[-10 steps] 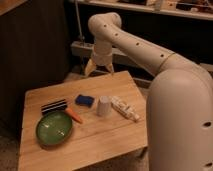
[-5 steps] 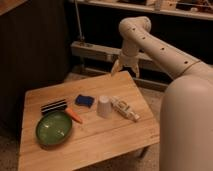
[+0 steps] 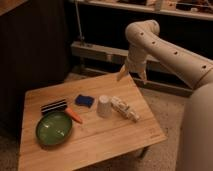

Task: Move the arm in a circular motion

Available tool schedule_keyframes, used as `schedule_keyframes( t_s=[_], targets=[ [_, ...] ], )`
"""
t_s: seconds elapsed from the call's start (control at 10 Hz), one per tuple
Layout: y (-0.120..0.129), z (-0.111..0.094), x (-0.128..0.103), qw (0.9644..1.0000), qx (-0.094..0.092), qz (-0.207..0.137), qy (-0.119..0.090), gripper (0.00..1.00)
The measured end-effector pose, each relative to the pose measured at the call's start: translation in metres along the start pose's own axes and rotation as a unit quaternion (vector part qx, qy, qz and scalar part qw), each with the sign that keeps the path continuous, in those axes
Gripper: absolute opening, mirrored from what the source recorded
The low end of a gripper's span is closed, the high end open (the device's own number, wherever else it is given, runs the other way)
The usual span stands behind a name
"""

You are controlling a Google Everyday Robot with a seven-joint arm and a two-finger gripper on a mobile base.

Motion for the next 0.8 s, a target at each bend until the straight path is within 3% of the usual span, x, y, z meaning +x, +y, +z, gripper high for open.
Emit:
schedule_keyframes(
  t_s=[0.2,0.4,0.6,0.8],
  targets=[
    [0.024,-0.006,-0.057,0.9992,-0.004,0.04,-0.007,0.8],
    [0.028,-0.01,-0.112,0.9979,-0.002,0.063,-0.014,0.8],
    [0.023,-0.013,-0.167,0.9969,0.0,0.076,-0.023,0.8],
    [-0.007,-0.023,-0.223,0.9975,-0.007,0.064,-0.03,0.8]
  ],
)
